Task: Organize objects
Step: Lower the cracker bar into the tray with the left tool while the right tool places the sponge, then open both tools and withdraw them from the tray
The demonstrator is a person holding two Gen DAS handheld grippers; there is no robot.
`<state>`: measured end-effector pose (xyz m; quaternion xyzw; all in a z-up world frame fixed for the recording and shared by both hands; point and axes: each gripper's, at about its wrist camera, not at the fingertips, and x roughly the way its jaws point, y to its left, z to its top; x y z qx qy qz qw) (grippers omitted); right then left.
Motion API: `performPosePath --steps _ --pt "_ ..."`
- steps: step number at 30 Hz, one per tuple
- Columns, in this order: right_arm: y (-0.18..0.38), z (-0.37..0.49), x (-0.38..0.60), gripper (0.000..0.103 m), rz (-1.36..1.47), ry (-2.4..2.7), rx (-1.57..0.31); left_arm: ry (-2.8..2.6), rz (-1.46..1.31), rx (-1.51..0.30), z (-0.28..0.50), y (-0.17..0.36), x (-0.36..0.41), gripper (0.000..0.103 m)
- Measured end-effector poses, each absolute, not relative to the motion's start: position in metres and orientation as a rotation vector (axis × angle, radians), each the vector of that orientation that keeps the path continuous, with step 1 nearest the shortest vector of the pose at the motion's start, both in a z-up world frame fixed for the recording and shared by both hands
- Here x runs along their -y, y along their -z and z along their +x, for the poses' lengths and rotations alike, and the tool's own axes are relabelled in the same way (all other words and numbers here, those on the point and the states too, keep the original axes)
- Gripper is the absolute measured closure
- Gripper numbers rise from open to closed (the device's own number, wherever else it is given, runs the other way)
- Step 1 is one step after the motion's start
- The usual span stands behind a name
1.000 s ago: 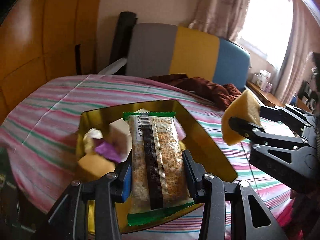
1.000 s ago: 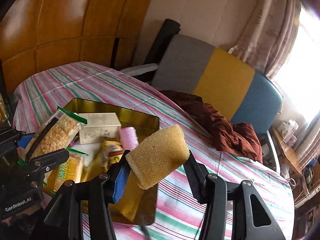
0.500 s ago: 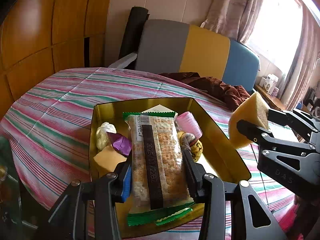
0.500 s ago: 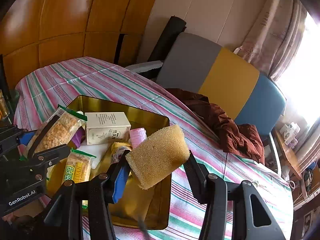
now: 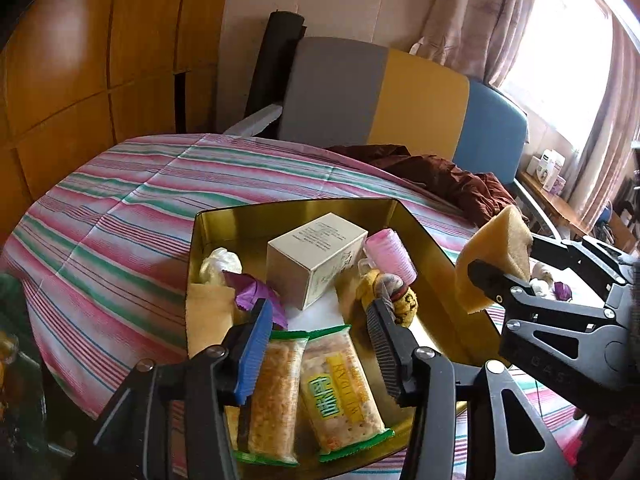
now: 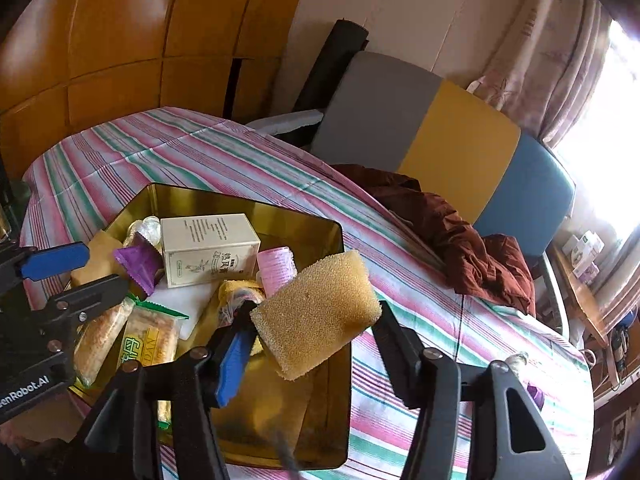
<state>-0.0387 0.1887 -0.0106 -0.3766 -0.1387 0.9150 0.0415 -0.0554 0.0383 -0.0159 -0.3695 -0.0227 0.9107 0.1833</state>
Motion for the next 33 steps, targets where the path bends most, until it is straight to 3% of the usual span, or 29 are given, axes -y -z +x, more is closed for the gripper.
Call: performPosePath --steps 8,24,33 --pt "0.008 -0.035 -0.185 0.028 -1.137 -2.824 0.410 -2.588 -1.036 0.075 -0.050 0.012 -0.032 0.049" --pt "0.001 -0.020 -0.192 0.028 -1.108 -2.807 0.427 -2.615 -0.980 0.008 -0.032 -0.001 -0.039 0.044" --pt "0.005 -0.007 -0.248 0.028 -1.130 -2.708 0.312 -2.564 -0.944 -0.136 -0.019 -0.007 -0.077 0.044"
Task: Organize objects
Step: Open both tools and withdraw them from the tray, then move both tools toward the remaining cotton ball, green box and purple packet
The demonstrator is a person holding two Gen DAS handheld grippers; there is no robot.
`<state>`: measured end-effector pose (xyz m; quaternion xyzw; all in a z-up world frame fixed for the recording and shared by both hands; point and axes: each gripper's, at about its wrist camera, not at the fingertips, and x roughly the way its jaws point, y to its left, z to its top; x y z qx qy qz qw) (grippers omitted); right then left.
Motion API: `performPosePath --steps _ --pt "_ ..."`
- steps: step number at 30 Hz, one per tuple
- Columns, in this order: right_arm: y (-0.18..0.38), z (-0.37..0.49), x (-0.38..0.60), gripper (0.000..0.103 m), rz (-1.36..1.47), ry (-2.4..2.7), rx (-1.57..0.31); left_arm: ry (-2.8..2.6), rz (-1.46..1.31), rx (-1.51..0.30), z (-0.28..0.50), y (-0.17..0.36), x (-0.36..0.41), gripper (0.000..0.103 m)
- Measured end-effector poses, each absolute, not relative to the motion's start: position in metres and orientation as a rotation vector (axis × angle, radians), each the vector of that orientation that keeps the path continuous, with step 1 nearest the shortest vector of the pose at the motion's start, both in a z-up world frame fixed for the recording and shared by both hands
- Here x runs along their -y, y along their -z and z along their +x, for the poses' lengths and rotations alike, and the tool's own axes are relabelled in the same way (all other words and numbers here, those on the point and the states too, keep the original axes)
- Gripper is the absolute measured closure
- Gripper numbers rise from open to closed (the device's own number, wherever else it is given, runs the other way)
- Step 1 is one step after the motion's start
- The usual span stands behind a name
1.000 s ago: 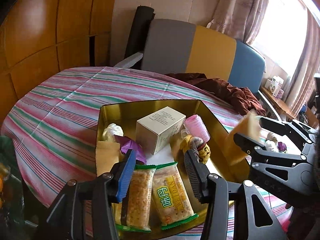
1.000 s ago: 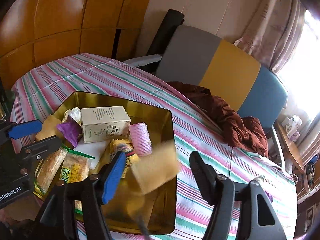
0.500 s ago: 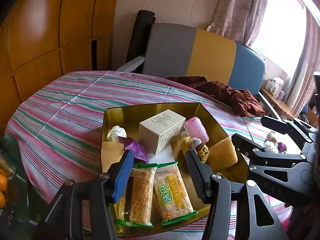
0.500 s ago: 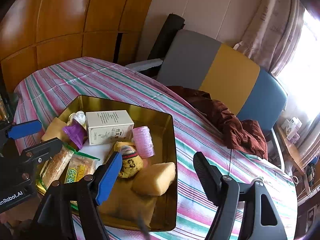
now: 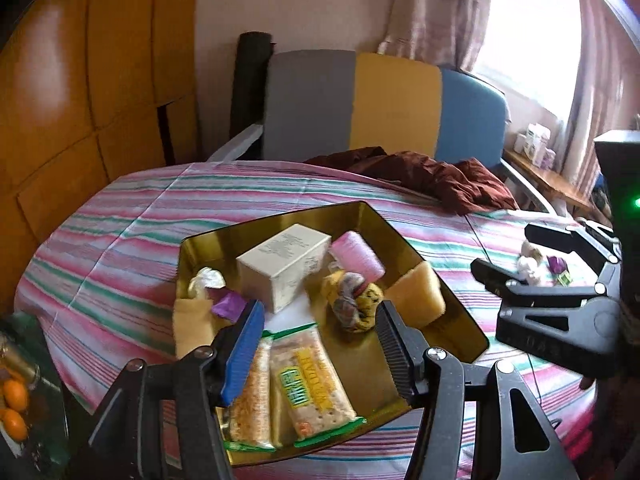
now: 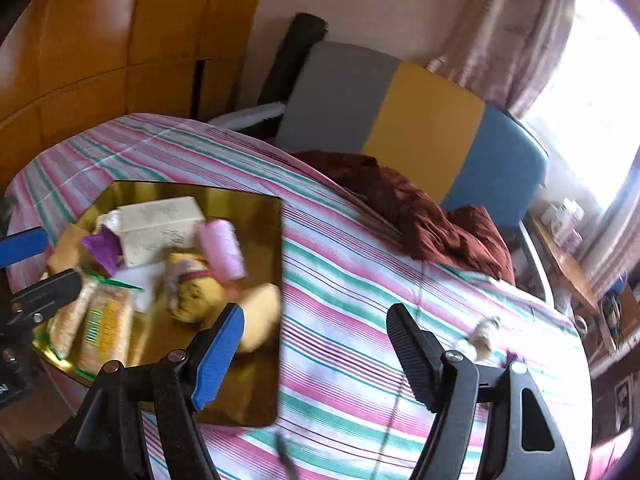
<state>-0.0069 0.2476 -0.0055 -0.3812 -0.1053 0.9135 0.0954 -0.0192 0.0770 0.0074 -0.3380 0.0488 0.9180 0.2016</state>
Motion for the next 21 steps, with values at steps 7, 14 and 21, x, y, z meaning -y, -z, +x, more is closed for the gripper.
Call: performPosePath --steps 7,14,21 --pt "0.009 0.006 -0.311 0.028 -1.140 -2.592 0.217 -2.513 -0.897 -0.250 -0.011 -0.014 -0.111 0.043" --pt "0.013 0.018 -0.381 0.028 -1.151 -2.474 0.085 -2.451 -0.832 -0.346 -0.002 -0.022 -0.148 0.042" --pt "0.019 0.028 -0.455 0.028 -1.158 -2.337 -0.045 -2.378 -0.808 -0.419 0.004 -0.020 -0.185 0.041"
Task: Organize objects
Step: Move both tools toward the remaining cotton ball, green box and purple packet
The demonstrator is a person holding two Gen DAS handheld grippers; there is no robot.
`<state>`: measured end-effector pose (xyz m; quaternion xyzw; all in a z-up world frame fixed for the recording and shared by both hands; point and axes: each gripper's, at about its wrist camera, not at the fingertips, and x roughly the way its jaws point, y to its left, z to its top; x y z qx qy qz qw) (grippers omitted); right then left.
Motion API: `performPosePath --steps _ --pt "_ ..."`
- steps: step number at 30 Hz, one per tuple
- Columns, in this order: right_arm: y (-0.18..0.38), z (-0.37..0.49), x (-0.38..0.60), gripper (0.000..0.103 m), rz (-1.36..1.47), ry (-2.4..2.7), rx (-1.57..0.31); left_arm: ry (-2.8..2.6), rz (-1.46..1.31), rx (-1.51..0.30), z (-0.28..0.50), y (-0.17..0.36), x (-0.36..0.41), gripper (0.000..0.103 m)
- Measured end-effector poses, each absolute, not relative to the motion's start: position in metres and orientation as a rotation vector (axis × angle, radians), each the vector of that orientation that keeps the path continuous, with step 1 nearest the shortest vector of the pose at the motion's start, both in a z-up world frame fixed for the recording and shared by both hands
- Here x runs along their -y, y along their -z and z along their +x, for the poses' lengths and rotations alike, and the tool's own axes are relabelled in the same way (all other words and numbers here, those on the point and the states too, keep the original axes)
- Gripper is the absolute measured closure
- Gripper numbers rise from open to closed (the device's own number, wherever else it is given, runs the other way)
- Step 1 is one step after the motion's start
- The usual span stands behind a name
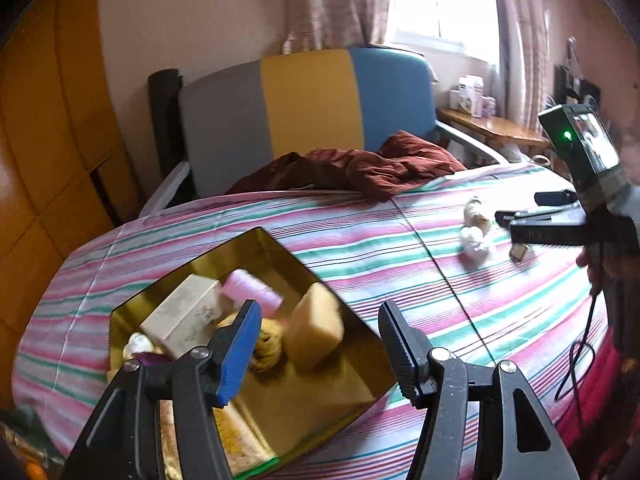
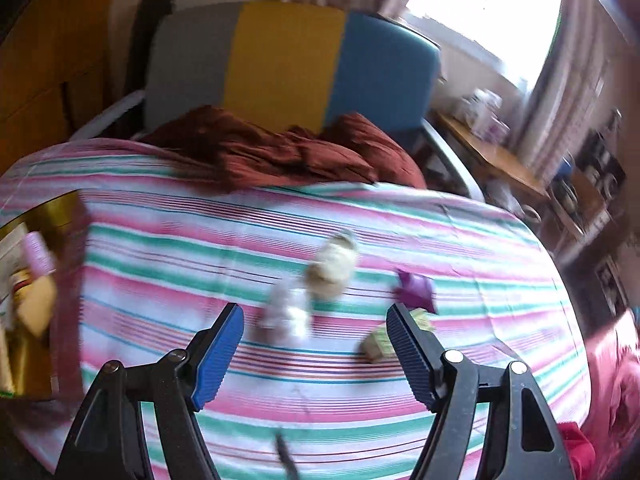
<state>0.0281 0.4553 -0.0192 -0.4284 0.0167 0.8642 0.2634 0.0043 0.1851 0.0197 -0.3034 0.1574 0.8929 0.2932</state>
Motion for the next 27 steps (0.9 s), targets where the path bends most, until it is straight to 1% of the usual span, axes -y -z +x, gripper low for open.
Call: performPosePath --steps 7,10,16,22,24,27 --pt "0.034 0.033 -0.516 0.028 -1.178 -2.217 -0.126 -2.319 -0.810 -0.482 0.005 -0.012 -0.217 0.041" --pt "0.044 0.034 -0.542 0.028 -1.182 -2.177 -0.197 -2.296 -0.814 -0.506 0.005 -0.007 -0.230 0.041" --pt "0.066 0.047 -0.585 0.028 -1.174 -2.100 -0.451 -2.246 -0.828 -0.549 0.004 0.003 -0.256 0.041" --pt "0.069 0.072 -0.618 0.028 -1.090 -2.008 -0.675 -2.171 -0.883 -0.564 -0.001 0.020 -0.290 0.041" --pt "0.071 0.078 -0.625 0.028 -1.076 -1.989 -0.742 -2.141 -0.906 -0.559 -0.003 0.025 -0.301 0.041" --pt "0.072 0.082 -0.631 0.028 -1.063 -1.973 -0.788 -2.102 -0.938 -0.549 -0.006 0.034 -0.319 0.041"
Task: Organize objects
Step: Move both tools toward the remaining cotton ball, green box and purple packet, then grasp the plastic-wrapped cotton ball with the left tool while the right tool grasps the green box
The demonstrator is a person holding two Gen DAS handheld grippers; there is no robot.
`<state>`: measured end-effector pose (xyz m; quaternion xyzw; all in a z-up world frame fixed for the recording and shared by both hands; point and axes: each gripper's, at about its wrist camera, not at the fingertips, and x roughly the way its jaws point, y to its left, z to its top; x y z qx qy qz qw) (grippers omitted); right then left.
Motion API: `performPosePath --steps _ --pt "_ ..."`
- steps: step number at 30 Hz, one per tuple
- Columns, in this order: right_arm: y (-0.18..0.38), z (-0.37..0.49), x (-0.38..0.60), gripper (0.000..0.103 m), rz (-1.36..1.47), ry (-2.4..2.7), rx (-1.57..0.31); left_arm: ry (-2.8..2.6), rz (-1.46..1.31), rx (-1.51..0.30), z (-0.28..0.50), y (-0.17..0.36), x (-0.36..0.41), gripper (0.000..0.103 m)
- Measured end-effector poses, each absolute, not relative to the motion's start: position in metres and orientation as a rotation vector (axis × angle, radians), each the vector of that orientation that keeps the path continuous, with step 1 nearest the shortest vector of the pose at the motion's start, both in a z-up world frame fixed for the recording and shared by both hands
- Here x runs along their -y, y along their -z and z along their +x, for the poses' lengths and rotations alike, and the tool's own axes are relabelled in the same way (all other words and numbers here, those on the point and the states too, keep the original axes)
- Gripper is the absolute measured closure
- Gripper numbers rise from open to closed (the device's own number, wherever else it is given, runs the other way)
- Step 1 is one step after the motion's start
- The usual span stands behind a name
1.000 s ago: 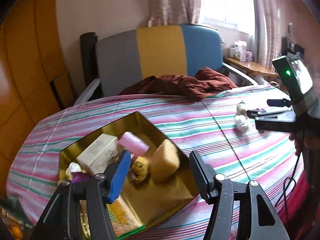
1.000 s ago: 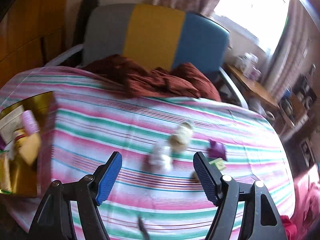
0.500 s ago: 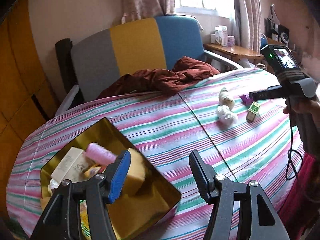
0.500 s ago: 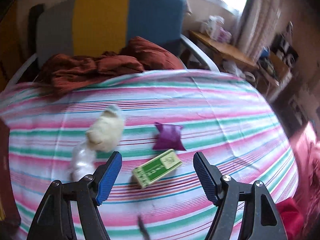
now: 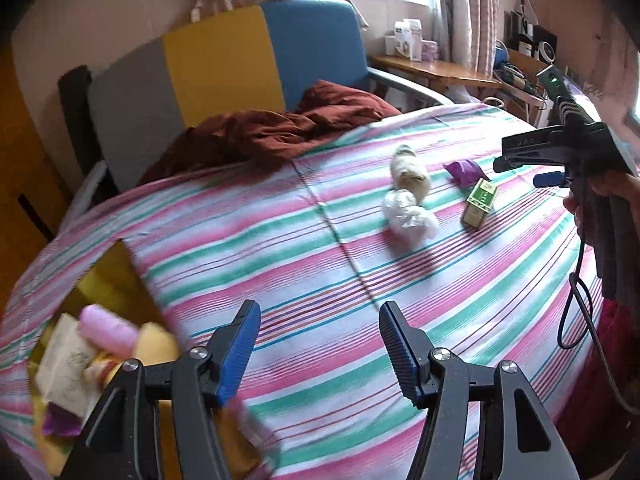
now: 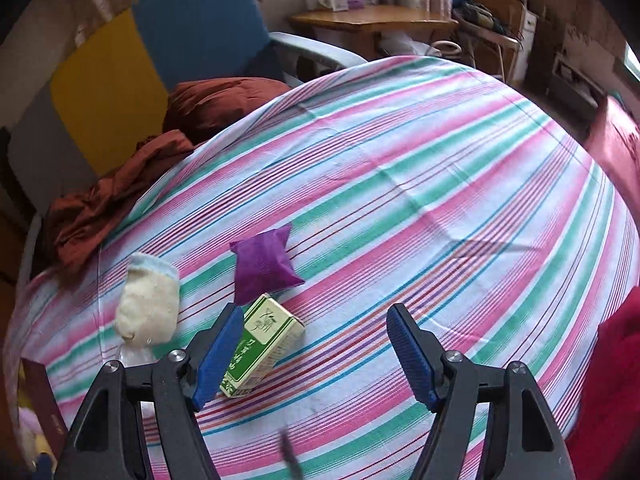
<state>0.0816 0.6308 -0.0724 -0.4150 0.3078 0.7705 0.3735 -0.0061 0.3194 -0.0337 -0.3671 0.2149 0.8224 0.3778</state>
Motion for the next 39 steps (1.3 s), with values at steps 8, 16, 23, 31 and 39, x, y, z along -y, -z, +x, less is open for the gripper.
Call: performPosePath --steps 8,16,23,31,39 --pt "0.077 0.082 -0.636 0.028 -1.070 -1.981 -0.859 -2.048 -1.005 -0.510 -0.021 0.048 -0.362 0.037" --pt "0.078 0.086 -0.640 0.028 -1.057 -1.986 -0.920 -1.986 -1.028 -0.464 -0.029 0.058 -0.407 0.034" --pt "0.084 0.092 -0.647 0.028 -1.052 -1.956 -0.979 -1.978 -1.055 -0.443 -0.047 0.073 -0.440 0.034" --pt "0.092 0.073 -0.640 0.028 -1.148 -1.979 -0.918 -1.933 -1.130 -0.400 -0.064 0.093 -0.459 0.034" --pt "0.095 0.072 -0.640 0.028 -1.161 -1.977 -0.922 -1.911 -1.109 -0.325 -0.058 0.085 -0.447 0.023"
